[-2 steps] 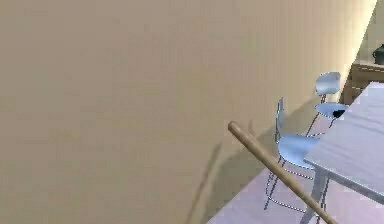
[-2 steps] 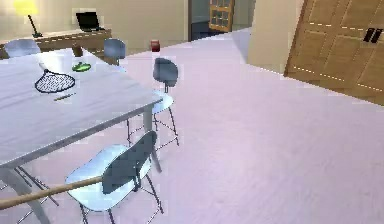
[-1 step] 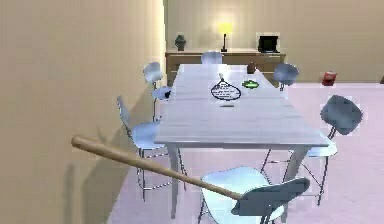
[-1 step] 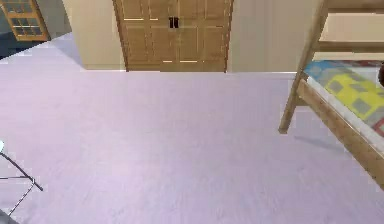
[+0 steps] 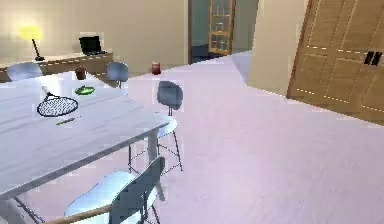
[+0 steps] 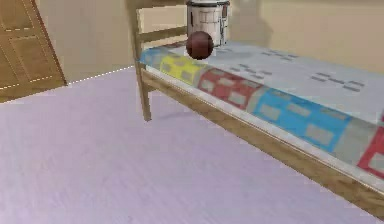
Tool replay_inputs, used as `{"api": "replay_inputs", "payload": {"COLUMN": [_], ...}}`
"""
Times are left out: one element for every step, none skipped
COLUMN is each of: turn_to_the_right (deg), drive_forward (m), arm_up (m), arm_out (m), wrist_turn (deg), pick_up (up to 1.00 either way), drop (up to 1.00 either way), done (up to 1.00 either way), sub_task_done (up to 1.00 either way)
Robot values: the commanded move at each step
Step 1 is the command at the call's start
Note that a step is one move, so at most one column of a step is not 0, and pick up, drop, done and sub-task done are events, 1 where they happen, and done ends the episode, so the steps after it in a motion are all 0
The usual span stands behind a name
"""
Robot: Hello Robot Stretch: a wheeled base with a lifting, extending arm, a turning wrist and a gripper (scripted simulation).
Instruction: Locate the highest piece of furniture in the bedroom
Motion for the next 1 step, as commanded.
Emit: {"api": "replay_inputs", "payload": {"turn_to_the_right": [45.0], "drive_forward": [0.00], "arm_up": [0.00], "arm_out": [0.00], "wrist_turn": [0.0], "pick_up": [0.00], "drop": [0.00], "done": [0.00], "sub_task_done": [0.00]}}
